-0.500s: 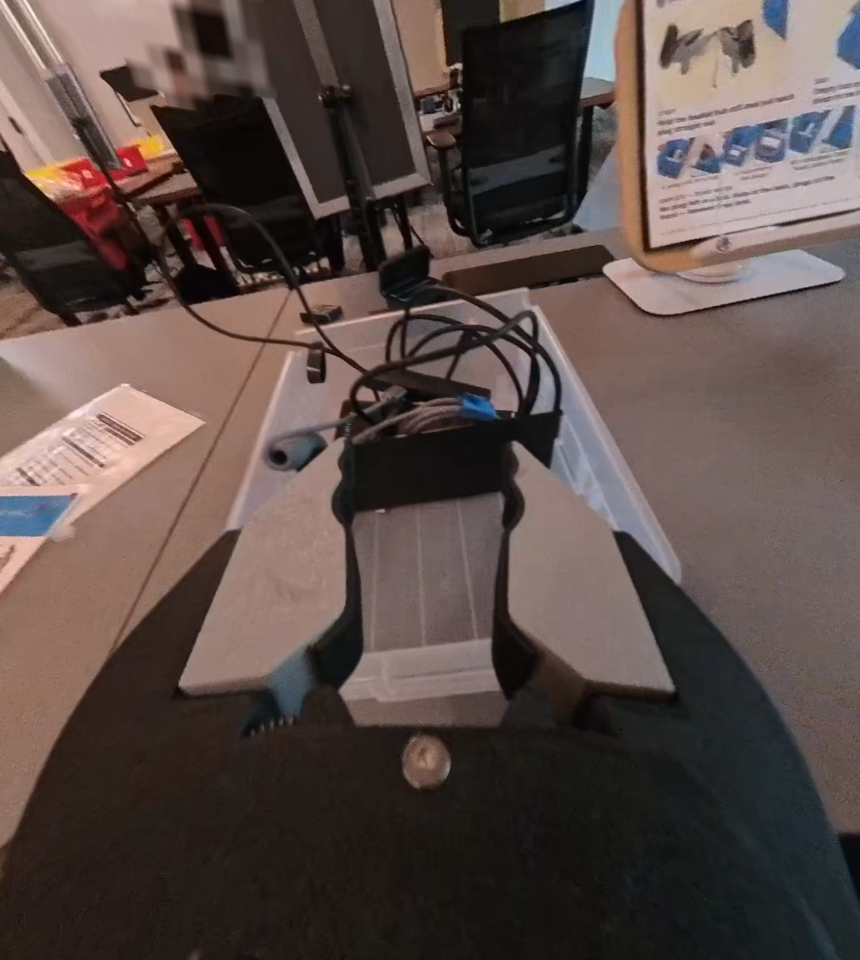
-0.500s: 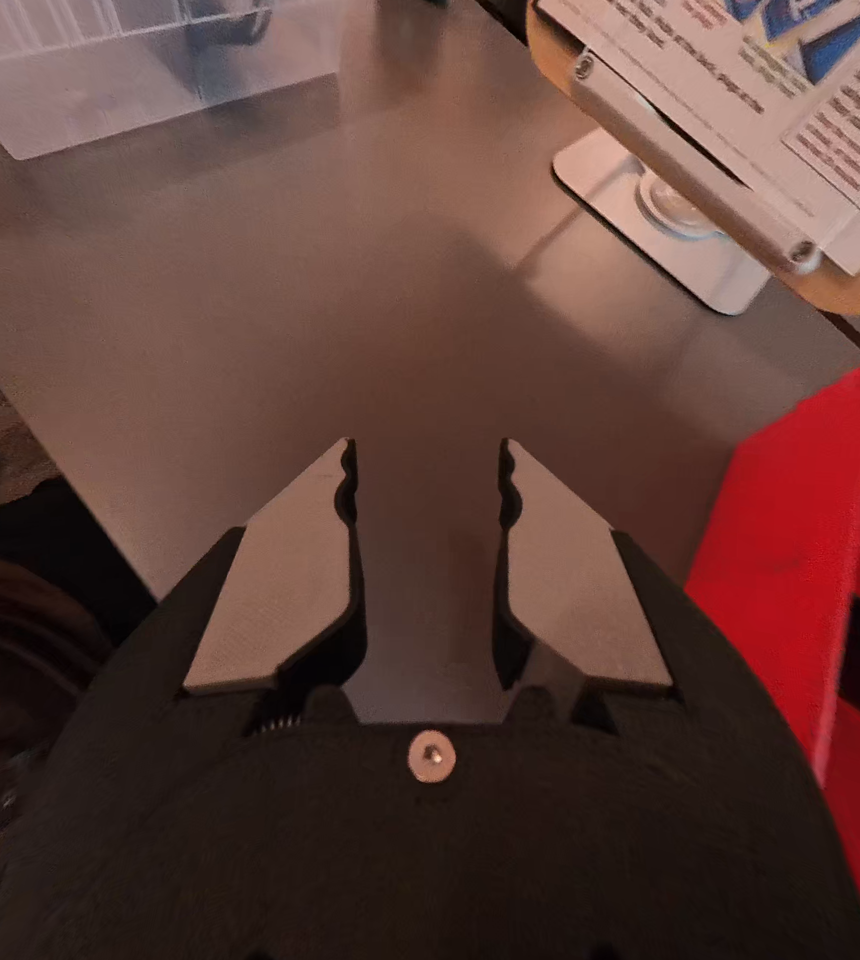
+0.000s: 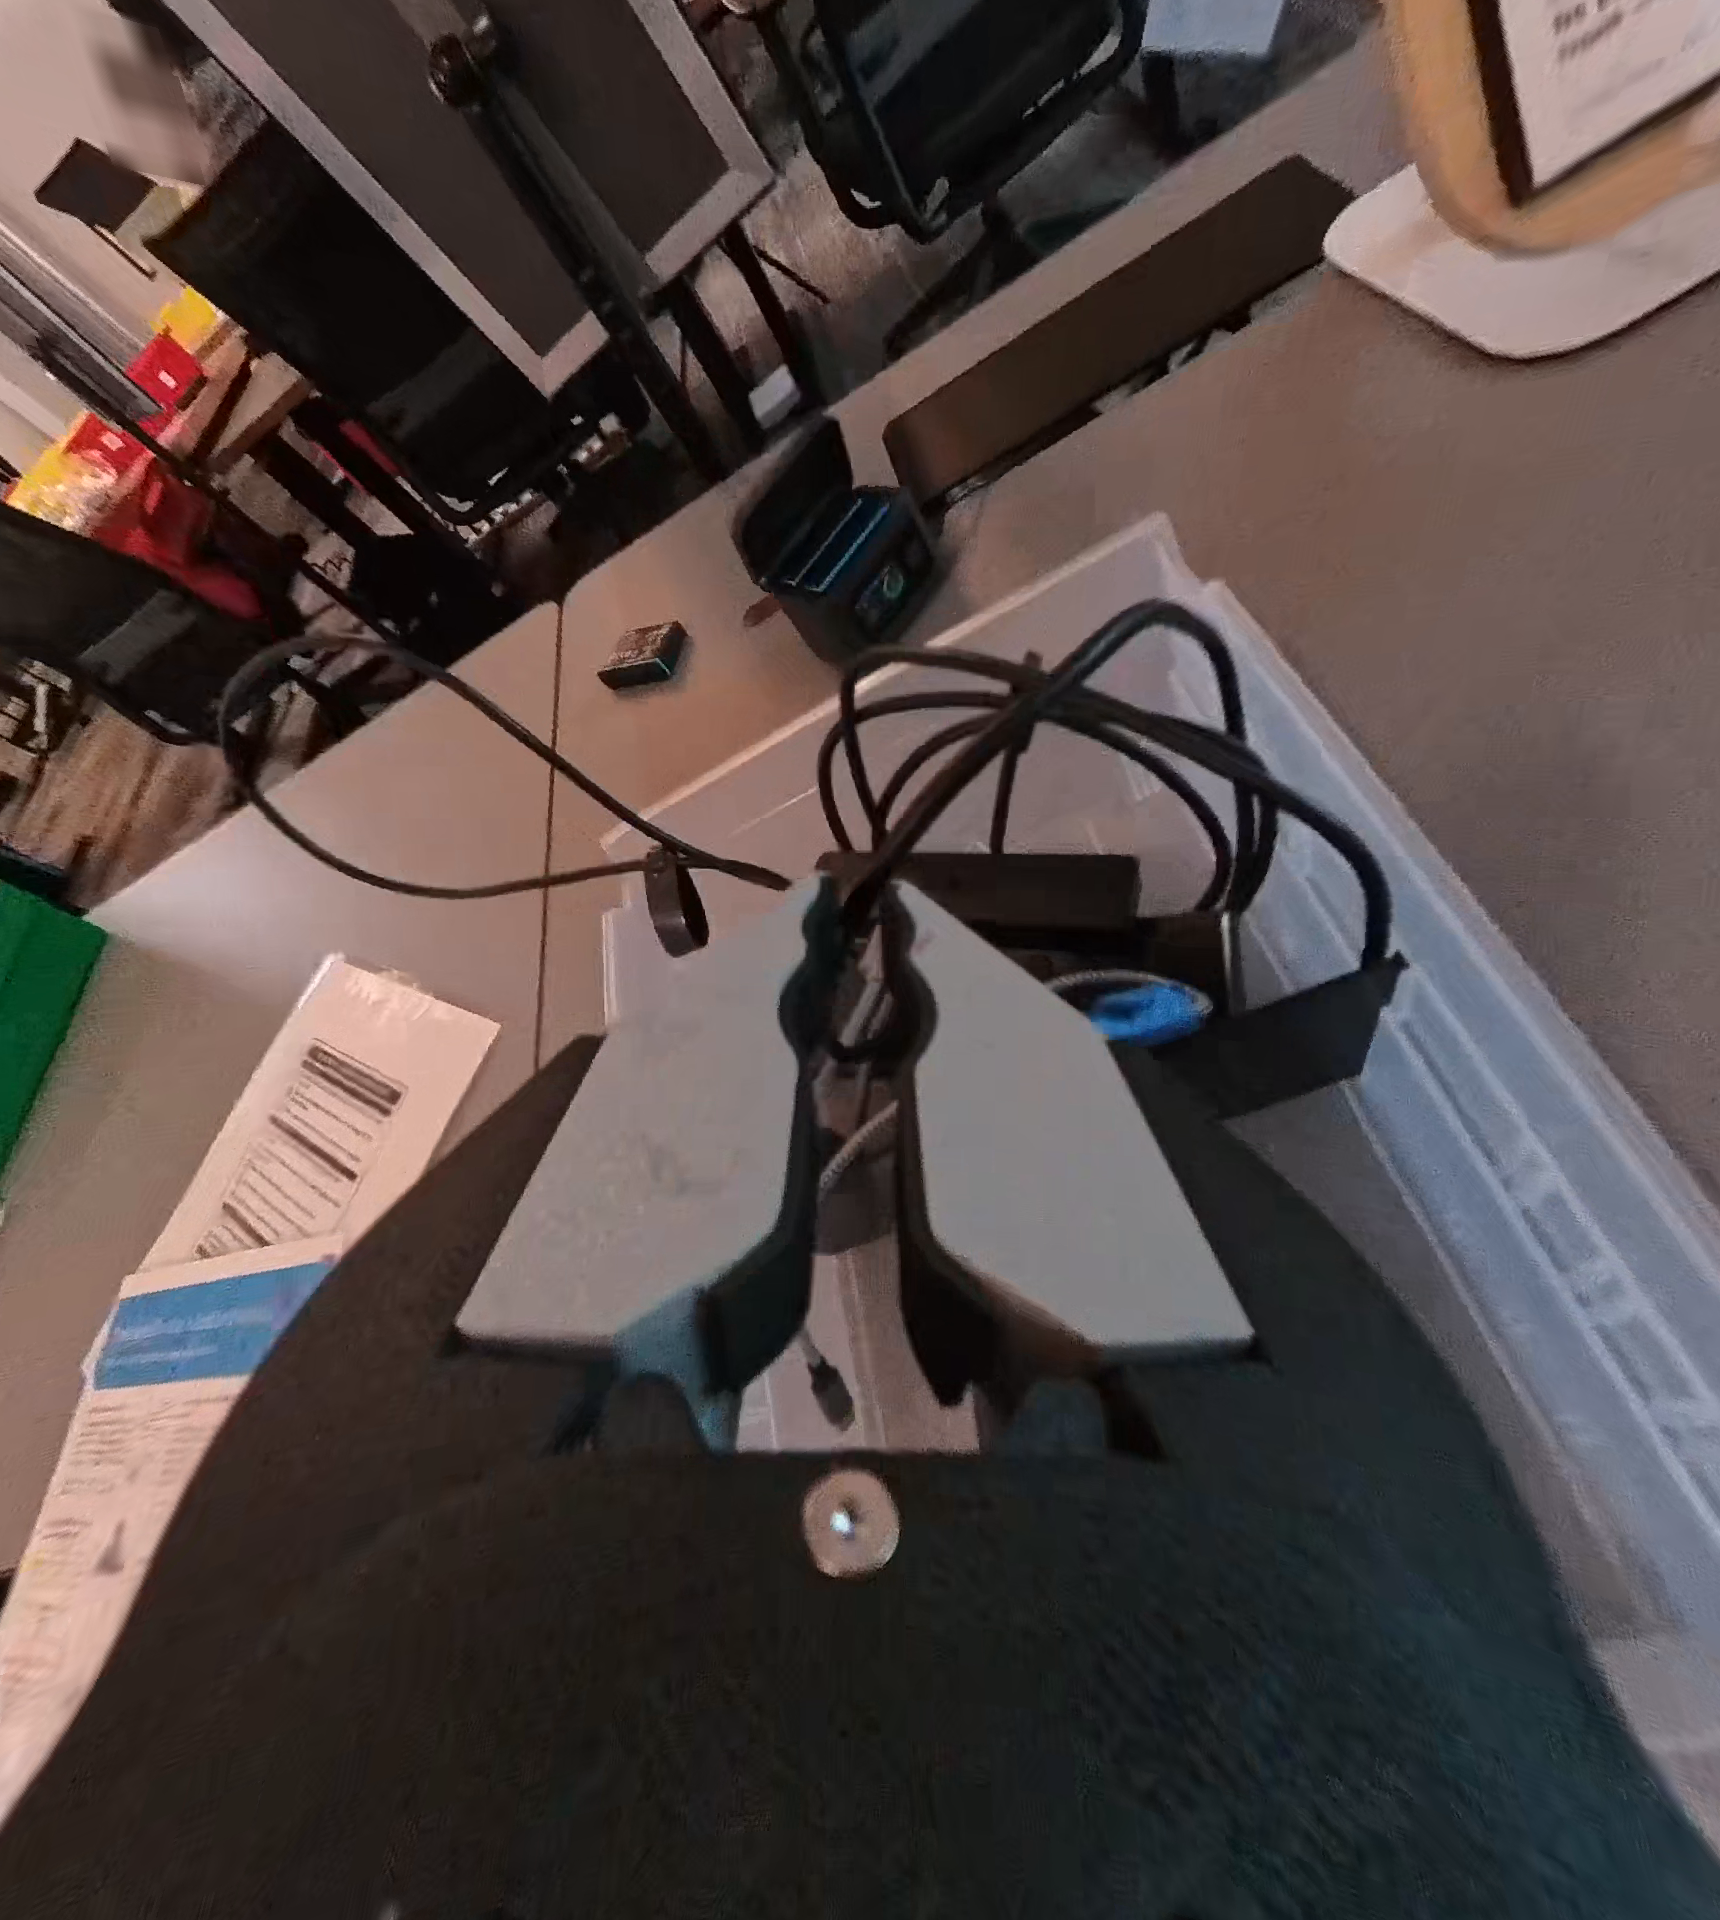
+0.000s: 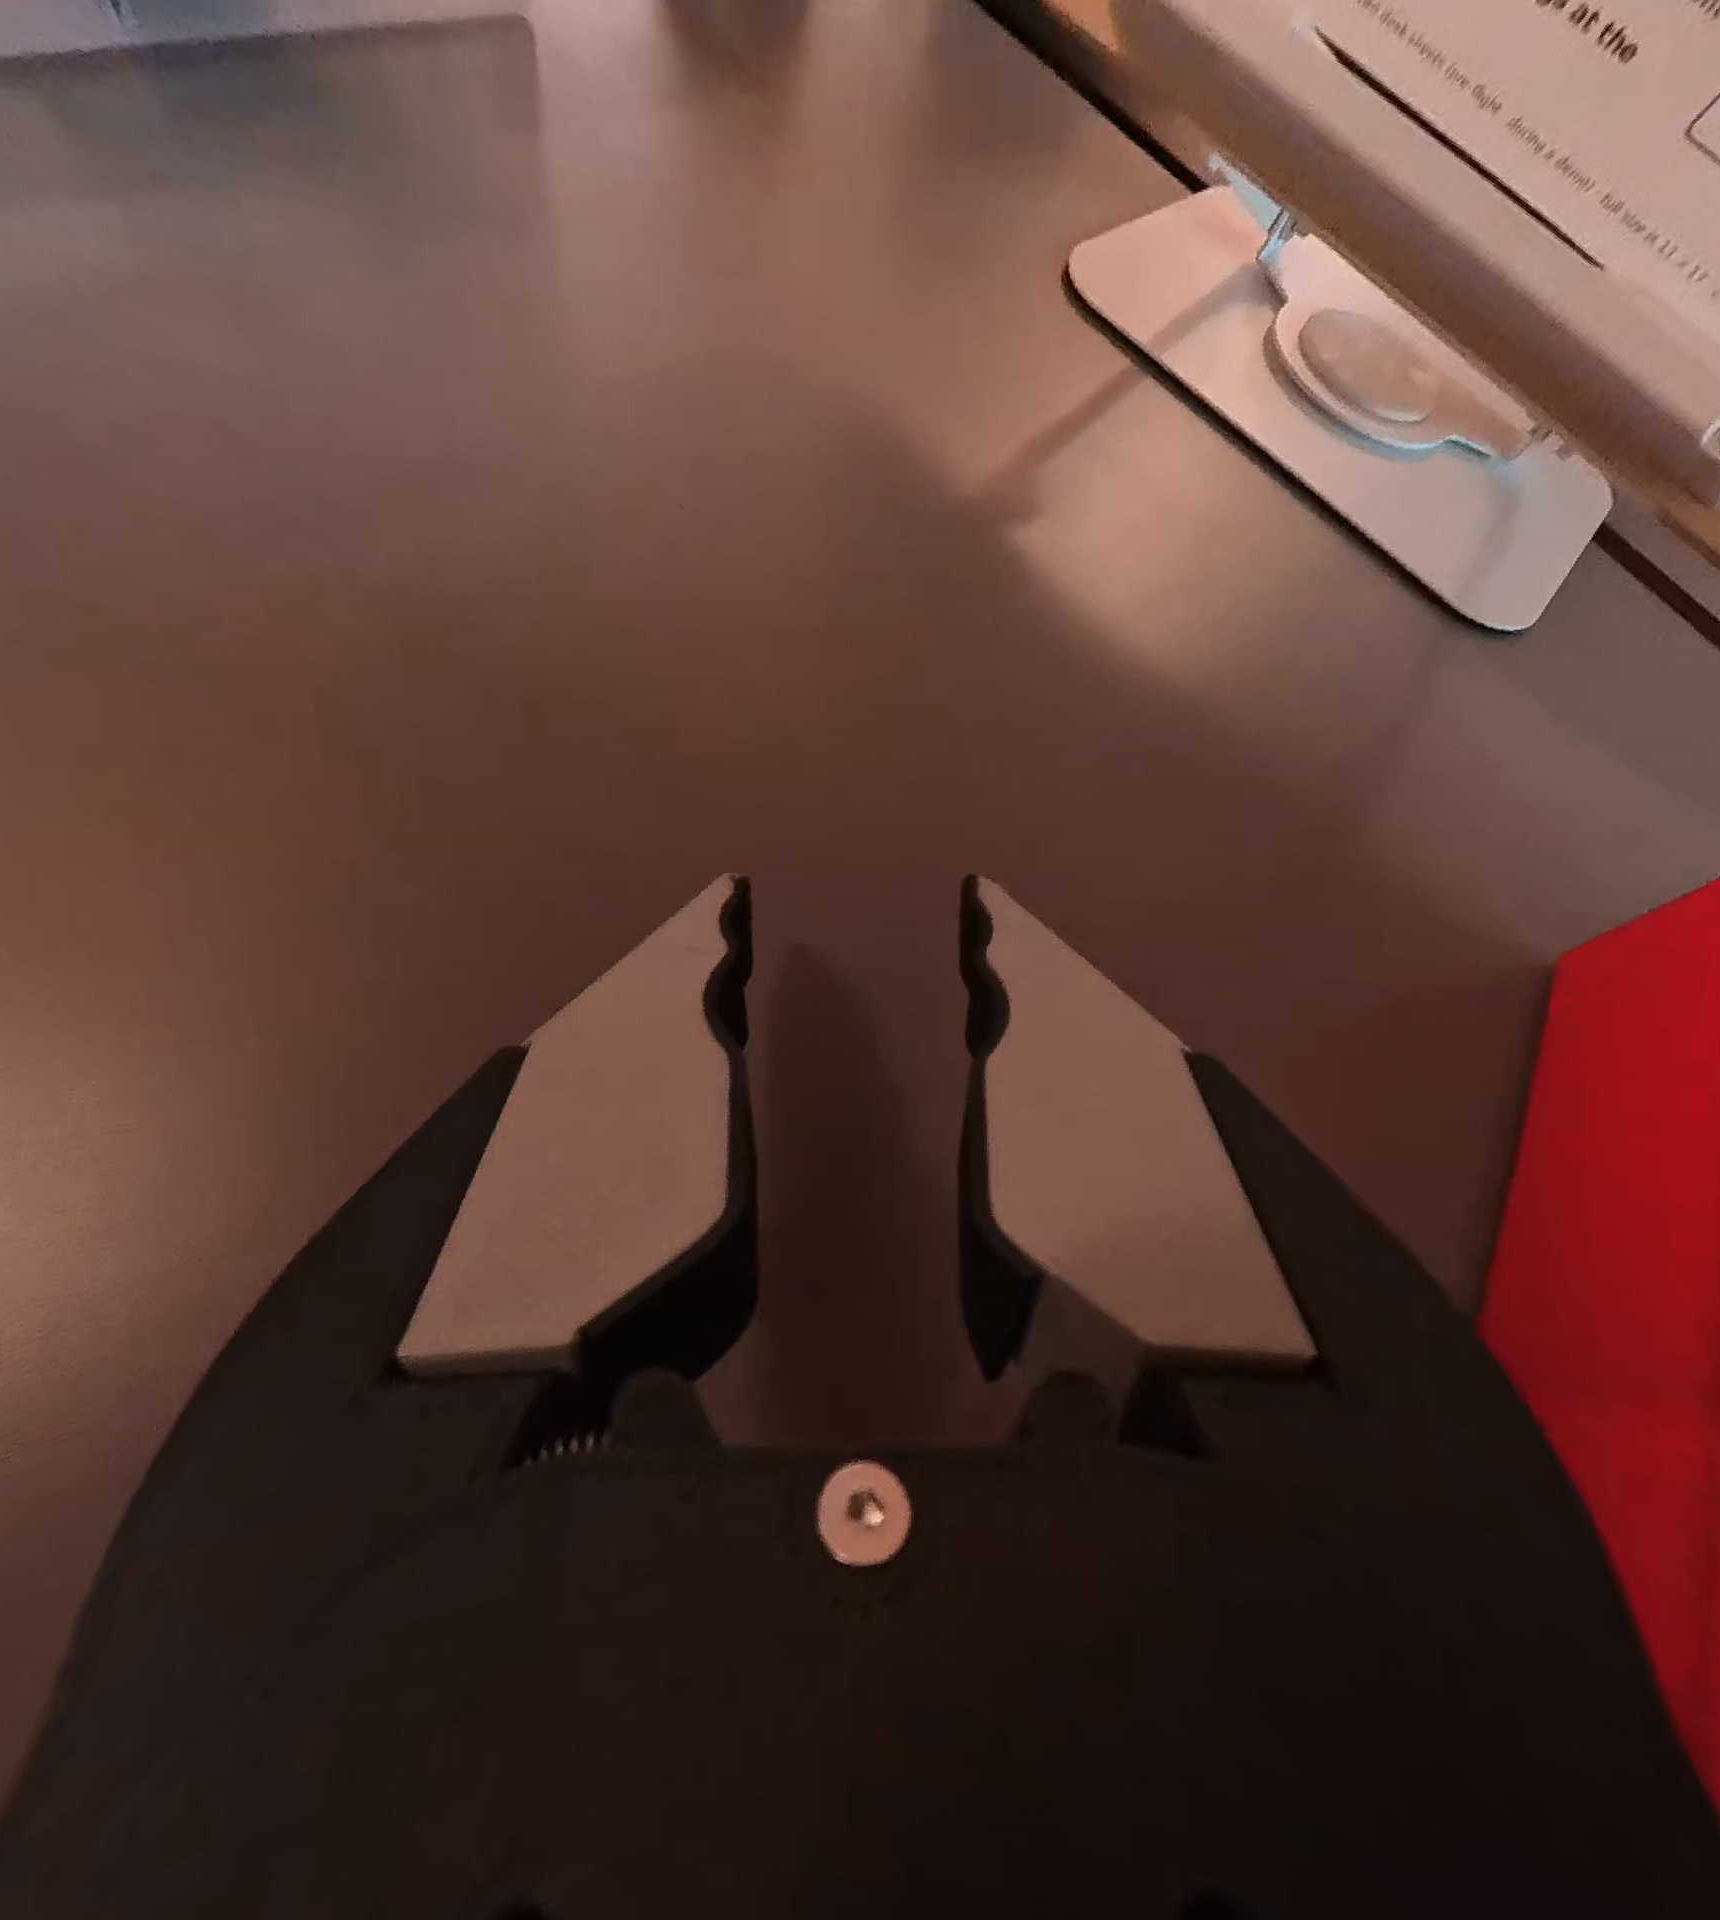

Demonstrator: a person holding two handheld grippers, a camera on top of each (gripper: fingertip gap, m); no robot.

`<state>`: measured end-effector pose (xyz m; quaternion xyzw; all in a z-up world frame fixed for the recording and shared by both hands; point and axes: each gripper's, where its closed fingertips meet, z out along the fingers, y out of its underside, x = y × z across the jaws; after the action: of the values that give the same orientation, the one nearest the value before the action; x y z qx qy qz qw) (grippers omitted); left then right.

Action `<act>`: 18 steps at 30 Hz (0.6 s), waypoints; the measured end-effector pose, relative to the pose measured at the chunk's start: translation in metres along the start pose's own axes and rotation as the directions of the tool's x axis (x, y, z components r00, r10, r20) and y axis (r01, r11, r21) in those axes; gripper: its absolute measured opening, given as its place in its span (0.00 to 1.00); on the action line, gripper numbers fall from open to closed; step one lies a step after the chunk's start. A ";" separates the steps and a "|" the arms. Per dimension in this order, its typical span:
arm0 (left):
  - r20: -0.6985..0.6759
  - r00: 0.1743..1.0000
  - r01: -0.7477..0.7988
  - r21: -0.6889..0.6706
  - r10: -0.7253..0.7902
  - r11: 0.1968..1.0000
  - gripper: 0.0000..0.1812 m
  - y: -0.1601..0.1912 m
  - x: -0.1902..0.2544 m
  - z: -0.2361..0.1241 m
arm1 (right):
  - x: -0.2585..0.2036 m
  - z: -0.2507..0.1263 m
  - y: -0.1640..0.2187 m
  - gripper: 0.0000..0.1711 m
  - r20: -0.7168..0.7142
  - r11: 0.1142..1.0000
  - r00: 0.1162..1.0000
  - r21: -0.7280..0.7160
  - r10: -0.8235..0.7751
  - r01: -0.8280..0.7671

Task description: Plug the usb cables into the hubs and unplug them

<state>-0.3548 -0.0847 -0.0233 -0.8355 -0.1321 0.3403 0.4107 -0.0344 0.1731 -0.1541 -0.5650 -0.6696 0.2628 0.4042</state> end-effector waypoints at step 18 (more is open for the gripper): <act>-0.005 0.994 0.107 -0.288 -0.113 0.952 0.12 0.020 -0.048 0.044 | 0.001 -0.005 0.000 0.23 0.002 0.999 0.999 0.019 0.045 -0.046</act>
<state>-0.4207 -0.0951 -0.0360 -0.8812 -0.2219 0.2853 0.3048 -0.0303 0.1734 -0.1515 -0.5761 -0.6544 0.2785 0.4028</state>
